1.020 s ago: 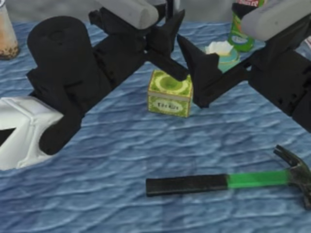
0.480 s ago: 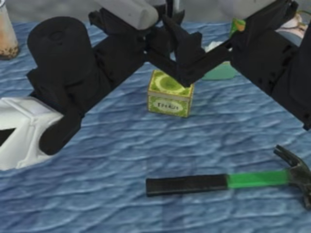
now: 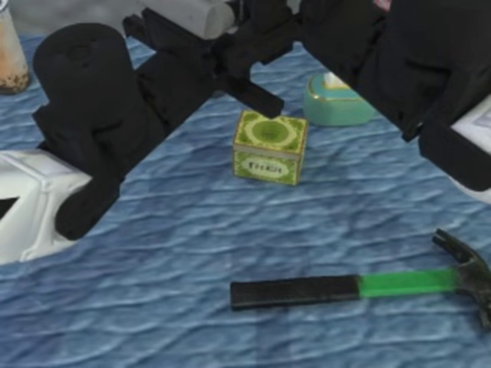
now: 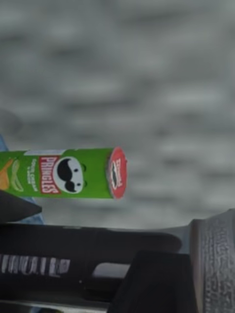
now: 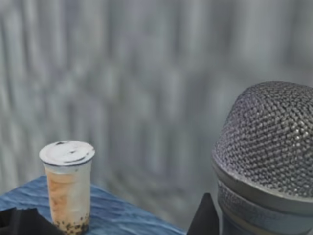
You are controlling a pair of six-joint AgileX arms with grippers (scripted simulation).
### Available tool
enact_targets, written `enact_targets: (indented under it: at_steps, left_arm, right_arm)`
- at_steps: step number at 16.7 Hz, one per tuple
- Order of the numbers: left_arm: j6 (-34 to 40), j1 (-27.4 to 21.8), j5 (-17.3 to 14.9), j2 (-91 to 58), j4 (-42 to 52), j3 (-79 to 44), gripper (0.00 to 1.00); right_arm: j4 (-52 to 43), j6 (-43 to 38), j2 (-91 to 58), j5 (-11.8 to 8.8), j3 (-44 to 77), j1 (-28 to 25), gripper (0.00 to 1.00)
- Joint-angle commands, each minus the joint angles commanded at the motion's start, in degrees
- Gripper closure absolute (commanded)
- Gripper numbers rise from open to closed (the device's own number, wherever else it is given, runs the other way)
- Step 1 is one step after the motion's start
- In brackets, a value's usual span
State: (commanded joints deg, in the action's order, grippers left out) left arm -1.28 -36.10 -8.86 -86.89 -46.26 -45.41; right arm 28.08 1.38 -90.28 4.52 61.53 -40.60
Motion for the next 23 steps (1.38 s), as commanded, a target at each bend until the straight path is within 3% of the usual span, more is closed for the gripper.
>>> enact_targets:
  at_steps: [3,16,23]
  left_arm:
    - [0.0,0.0,0.0,0.0,0.0,0.0,1.00]
    - [0.0,0.0,0.0,0.0,0.0,0.0,1.00]
    - [0.0,0.0,0.0,0.0,0.0,0.0,1.00]
  right_arm:
    - [0.0,0.0,0.0,0.0,0.0,0.0,0.00]
    - [0.0,0.0,0.0,0.0,0.0,0.0,0.98]
    - [0.0,0.0,0.0,0.0,0.0,0.0,1.00]
